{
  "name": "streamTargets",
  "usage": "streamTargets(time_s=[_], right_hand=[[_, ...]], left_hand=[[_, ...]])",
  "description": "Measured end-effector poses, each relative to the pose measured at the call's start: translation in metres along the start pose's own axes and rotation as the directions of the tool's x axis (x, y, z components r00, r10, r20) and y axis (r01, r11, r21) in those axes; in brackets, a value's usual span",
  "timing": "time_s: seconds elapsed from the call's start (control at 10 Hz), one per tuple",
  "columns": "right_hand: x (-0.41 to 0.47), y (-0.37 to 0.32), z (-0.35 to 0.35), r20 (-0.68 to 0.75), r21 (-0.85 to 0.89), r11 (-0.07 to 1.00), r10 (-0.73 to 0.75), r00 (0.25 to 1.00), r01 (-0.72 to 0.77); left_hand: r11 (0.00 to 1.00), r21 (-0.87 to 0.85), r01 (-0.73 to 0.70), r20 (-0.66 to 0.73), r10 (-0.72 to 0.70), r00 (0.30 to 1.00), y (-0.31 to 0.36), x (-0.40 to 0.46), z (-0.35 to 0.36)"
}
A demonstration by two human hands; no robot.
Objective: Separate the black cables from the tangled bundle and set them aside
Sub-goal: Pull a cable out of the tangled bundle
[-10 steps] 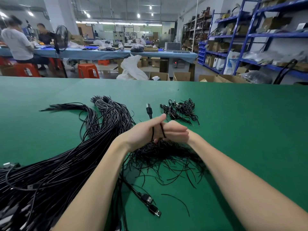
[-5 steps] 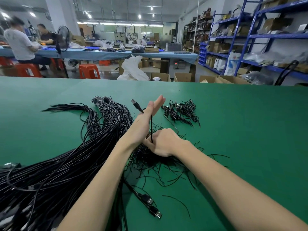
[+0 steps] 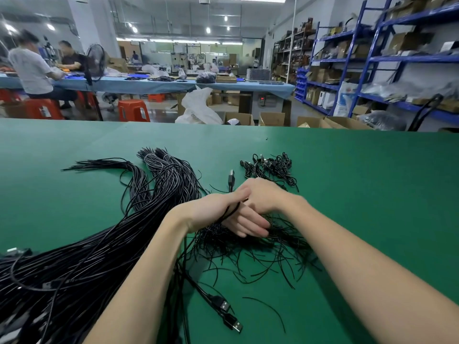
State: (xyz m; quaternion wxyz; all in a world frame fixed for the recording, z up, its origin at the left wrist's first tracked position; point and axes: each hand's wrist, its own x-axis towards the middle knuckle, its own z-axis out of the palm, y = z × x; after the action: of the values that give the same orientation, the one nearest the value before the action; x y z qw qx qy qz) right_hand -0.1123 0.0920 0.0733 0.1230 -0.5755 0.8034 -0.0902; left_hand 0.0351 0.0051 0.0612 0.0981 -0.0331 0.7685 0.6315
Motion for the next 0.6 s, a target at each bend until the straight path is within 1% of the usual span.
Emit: streamTargets(time_s=[0.1, 0.2, 0.3, 0.4, 0.5, 0.6], right_hand=[[-0.002, 0.003, -0.013, 0.018, 0.047, 0.999, -0.006, 1.000, 0.005], [-0.006, 0.003, -0.022, -0.057, 0.140, 0.988, -0.062, 0.996, 0.069], [-0.010, 0.003, -0.024, -0.084, 0.248, 0.962, -0.099, 0.991, 0.117], [-0.013, 0.005, -0.022, -0.067, 0.346, 0.928, -0.119, 0.991, 0.135], [-0.019, 0.008, -0.025, 0.050, 0.427, 0.902, -0.093, 0.994, 0.063], [-0.020, 0.002, -0.026, -0.103, 0.395, 0.912, -0.075, 0.992, 0.110]], left_hand=[[0.989, 0.119, 0.083, -0.112, -0.070, 0.991, -0.005, 0.006, -0.004], [0.982, 0.153, 0.111, -0.228, -0.074, 0.971, -0.003, 0.008, -0.001], [0.982, 0.156, 0.103, -0.223, -0.067, 0.972, 0.002, 0.005, 0.004], [0.955, 0.261, 0.138, -0.261, -0.067, 0.963, 0.005, 0.003, 0.002], [0.935, 0.315, 0.164, -0.238, -0.090, 0.967, 0.005, 0.001, -0.004], [0.950, 0.296, 0.101, -0.304, -0.006, 0.953, 0.000, 0.003, -0.009]])
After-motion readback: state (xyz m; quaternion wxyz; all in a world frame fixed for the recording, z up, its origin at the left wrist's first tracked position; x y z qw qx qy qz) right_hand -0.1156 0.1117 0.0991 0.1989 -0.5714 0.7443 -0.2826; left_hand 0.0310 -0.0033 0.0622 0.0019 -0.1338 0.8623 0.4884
